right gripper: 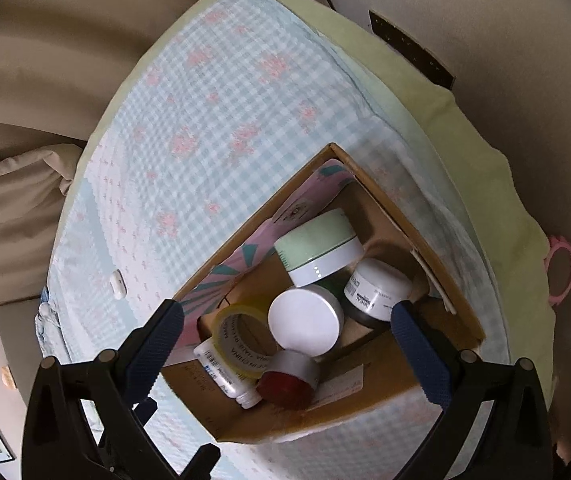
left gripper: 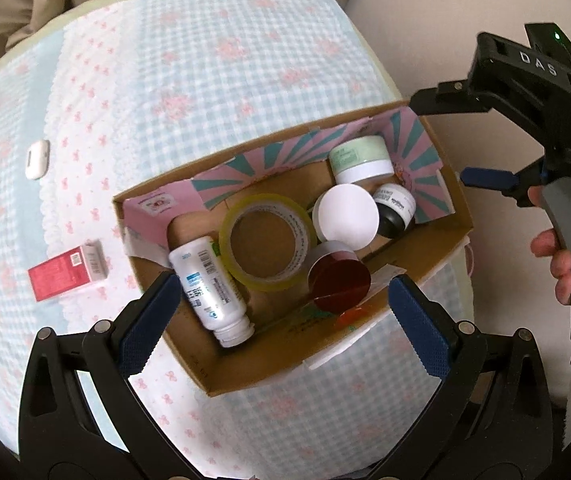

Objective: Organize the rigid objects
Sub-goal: 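Move both tools toward the white earbud case and red cosmetic box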

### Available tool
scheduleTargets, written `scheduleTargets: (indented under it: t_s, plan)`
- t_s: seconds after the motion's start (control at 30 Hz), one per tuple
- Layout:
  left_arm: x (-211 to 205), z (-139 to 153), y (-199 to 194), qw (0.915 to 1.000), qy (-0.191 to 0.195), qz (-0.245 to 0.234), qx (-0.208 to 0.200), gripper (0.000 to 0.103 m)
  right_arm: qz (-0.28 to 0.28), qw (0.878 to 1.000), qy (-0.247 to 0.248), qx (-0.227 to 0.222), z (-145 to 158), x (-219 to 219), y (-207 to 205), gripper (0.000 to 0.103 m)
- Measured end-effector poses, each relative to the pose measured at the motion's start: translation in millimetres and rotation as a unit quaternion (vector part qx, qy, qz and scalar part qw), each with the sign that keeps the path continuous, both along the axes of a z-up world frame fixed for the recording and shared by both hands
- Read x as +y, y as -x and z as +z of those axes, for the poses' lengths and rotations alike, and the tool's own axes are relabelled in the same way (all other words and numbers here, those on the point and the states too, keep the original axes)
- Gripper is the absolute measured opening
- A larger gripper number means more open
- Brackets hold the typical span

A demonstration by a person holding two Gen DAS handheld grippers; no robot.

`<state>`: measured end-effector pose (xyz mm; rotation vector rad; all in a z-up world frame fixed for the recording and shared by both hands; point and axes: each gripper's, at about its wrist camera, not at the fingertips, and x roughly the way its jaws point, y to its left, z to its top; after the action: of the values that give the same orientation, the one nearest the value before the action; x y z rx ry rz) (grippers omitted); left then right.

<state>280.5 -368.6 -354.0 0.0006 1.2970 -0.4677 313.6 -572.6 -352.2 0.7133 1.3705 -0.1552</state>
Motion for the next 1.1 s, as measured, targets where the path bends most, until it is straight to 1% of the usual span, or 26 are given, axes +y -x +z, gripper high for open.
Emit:
scheduleTargets:
  t_s: [0.1, 0.27, 0.37, 0.5, 0.53, 0.63, 0.73, 0.8, 0.93, 1.03, 1.1]
  plan:
    - [7.1, 13.0, 3.7, 0.9999, 0.004, 0.003, -0.01, 0.103, -0.005, 1.0, -0.003, -0.013, 13.6, 2.0, 6.5, 0.103]
    - [28.2, 42.6, 13.5, 0.9992, 0.015, 0.017, -0.032, 0.103, 0.002, 0.999, 0.015, -0.032, 45.2, 14.5, 19.7, 0.103]
    - [46.7, 59.0, 20.8, 0.9983, 0.021, 0.029, -0.047, 0.103, 0.023, 0.998, 0.037, -0.042, 65.9, 28.2, 28.6, 0.103]
    - [76.7, 78.0, 31.3, 0.9968, 0.018, 0.042, -0.066, 0.103, 0.061, 0.992, 0.093, -0.061, 95.8, 58.4, 47.7, 0.103]
    - [83.3, 81.5, 33.2, 0.9965, 0.018, 0.045, -0.068, 0.103, 0.069, 0.99, 0.101, -0.064, 101.0, 65.4, 52.1, 0.103]
    - [115.2, 94.1, 41.2, 0.995, 0.024, 0.061, -0.075, 0.103, 0.098, 0.984, 0.127, -0.077, 119.1, 95.2, 69.3, 0.103]
    - [155.4, 107.3, 47.7, 0.9938, 0.029, 0.074, -0.079, 0.103, 0.122, 0.977, 0.15, -0.086, 134.4, 128.6, 87.4, 0.103]
    - [179.8, 114.9, 49.1, 0.9931, 0.032, 0.078, -0.082, 0.103, 0.129, 0.975, 0.158, -0.092, 142.8, 150.4, 98.0, 0.103]
    - [237.6, 130.3, 49.9, 0.9924, 0.032, 0.081, -0.087, 0.103, 0.124, 0.973, 0.166, -0.099, 154.5, 197.3, 118.1, 0.103]
    - [277.3, 139.2, 47.5, 0.9912, 0.029, 0.083, -0.098, 0.103, 0.117, 0.974, 0.164, -0.106, 157.8, 232.6, 126.8, 0.103]
    - [300.3, 142.7, 43.2, 0.9902, 0.029, 0.087, -0.105, 0.103, 0.113, 0.973, 0.171, -0.108, 159.0, 255.4, 129.9, 0.103]
